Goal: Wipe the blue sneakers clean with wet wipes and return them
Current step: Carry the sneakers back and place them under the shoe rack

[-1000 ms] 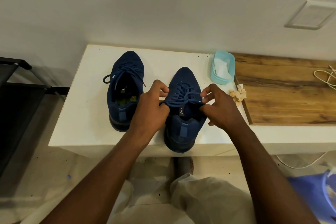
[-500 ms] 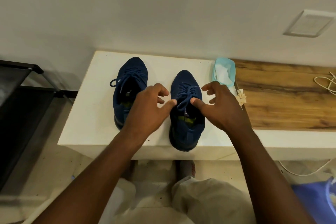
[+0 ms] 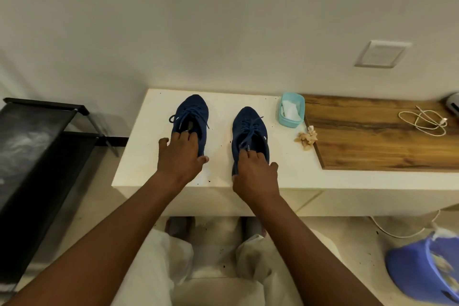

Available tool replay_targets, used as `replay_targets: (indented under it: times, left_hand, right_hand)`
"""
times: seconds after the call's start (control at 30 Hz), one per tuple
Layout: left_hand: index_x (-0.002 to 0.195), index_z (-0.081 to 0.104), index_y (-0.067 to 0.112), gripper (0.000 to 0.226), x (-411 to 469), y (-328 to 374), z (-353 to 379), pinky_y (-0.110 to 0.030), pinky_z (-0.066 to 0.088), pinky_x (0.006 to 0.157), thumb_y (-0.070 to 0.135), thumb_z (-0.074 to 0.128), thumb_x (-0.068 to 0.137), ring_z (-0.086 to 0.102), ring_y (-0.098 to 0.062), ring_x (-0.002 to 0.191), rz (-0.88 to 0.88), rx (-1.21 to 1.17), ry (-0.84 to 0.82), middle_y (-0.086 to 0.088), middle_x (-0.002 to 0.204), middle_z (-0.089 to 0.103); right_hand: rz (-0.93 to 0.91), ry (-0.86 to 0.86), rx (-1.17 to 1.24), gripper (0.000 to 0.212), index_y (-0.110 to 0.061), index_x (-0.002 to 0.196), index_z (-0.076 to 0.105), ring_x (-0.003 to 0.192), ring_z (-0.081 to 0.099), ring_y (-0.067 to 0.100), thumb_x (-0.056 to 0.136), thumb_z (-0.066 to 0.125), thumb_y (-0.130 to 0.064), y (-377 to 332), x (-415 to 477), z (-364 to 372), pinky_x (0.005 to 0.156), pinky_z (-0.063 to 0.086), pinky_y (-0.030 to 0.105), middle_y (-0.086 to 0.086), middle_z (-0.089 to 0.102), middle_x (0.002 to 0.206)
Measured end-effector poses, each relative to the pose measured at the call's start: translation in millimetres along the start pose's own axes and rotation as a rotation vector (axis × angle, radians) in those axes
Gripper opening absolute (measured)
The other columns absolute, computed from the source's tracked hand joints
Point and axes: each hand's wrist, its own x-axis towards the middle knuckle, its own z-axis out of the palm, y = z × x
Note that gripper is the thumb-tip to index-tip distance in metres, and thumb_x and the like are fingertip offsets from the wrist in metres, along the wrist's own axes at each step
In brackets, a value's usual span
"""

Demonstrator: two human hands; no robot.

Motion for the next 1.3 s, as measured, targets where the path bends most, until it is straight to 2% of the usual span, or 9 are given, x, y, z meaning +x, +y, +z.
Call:
replay_targets:
  times: [0.1,0.27,0.5,0.73,0.83,0.93,1.13,1.23,1.3]
  left_hand:
    - [0.124,0.053,0.019,0.041,8.2,-8.8,-3.5,-0.047,0.040,0.096,0.050,0.054,0.096,0.051,-0.025,0.121,-0.035,-0.023,-0.089,-0.001,0.124,0.058]
    - [0.110,0.055,0.016,0.020,7.3,-10.0,-6.5,-0.039,0.051,0.076,0.030,0.059,0.096,0.059,-0.027,0.094,0.028,-0.194,-0.202,-0.007,0.108,0.062]
    - [0.096,0.054,0.017,0.009,-17.5,-8.3,-15.0,-0.034,0.046,0.069,0.025,0.058,0.095,0.051,-0.020,0.082,0.039,-0.173,-0.092,-0.002,0.096,0.058]
    - [0.095,0.061,0.019,0.006,-33.6,-4.1,-64.1,-0.033,0.048,0.066,0.024,0.061,0.092,0.060,-0.023,0.080,0.055,-0.230,0.050,-0.002,0.095,0.064]
    - [0.095,0.062,0.020,0.007,-33.6,-5.8,-82.4,-0.030,0.039,0.063,0.024,0.061,0.090,0.059,-0.024,0.082,0.063,-0.228,0.097,-0.002,0.095,0.063]
    - [0.098,0.063,0.019,0.009,-30.1,-8.2,-101.7,-0.031,0.040,0.065,0.024,0.060,0.091,0.061,-0.027,0.086,0.051,-0.217,0.168,-0.003,0.097,0.065]
    - [0.098,0.064,0.023,0.008,-1.1,-21.5,-126.3,-0.033,0.037,0.065,0.026,0.057,0.095,0.053,-0.021,0.083,0.004,-0.145,0.337,0.001,0.093,0.066]
    - [0.096,0.067,0.025,0.009,26.3,-35.4,-116.6,-0.032,0.035,0.061,0.025,0.058,0.094,0.049,-0.019,0.078,-0.020,-0.136,0.368,0.004,0.084,0.064]
    - [0.095,0.069,0.027,0.009,41.2,-45.1,-107.0,-0.032,0.038,0.059,0.025,0.060,0.092,0.054,-0.020,0.079,-0.036,-0.142,0.361,0.005,0.083,0.066]
  right_hand:
    - [-0.019,0.046,0.016,0.045,-0.011,0.130,0.047,0.107,0.056,0.026,0.087,0.059,-0.015,2.4,4.8,6.0,0.082,0.048,0.043,0.007,0.061,0.119]
    - [-0.013,-0.103,0.093,0.023,-0.011,0.114,0.056,0.094,0.061,0.029,0.095,0.053,-0.025,10.0,18.8,-11.3,0.078,0.052,0.039,0.009,0.064,0.104]
    - [-0.078,-0.030,0.040,0.014,-0.010,0.097,0.065,0.072,0.058,0.023,0.095,0.053,-0.016,9.9,20.8,-29.7,0.063,0.047,0.031,0.007,0.067,0.091]
    - [-0.151,0.122,-0.003,0.014,-0.013,0.098,0.065,0.072,0.061,0.023,0.096,0.053,-0.020,-16.6,9.2,-74.5,0.065,0.050,0.032,0.005,0.066,0.085]
    - [-0.195,0.204,-0.017,0.010,-0.014,0.092,0.065,0.064,0.057,0.021,0.094,0.056,-0.017,-31.5,16.2,-95.2,0.061,0.048,0.031,0.001,0.057,0.072]
    - [-0.252,0.253,-0.047,0.006,-0.016,0.091,0.061,0.059,0.048,0.018,0.093,0.055,-0.015,-48.0,31.6,-115.2,0.059,0.040,0.030,-0.005,0.043,0.061]
    - [-0.360,0.331,-0.037,0.006,-0.018,0.099,0.057,0.070,0.049,0.022,0.094,0.053,-0.018,-69.0,78.6,-125.3,0.070,0.034,0.034,-0.002,0.047,0.072]
    - [-0.416,0.340,0.012,0.011,-0.019,0.100,0.058,0.073,0.044,0.020,0.089,0.056,-0.019,-81.0,111.5,-111.3,0.070,0.032,0.034,-0.003,0.049,0.075]
    - [-0.449,0.346,0.018,0.013,-0.019,0.099,0.060,0.076,0.049,0.021,0.086,0.059,-0.019,-88.5,131.1,-99.0,0.069,0.032,0.034,-0.002,0.057,0.078]
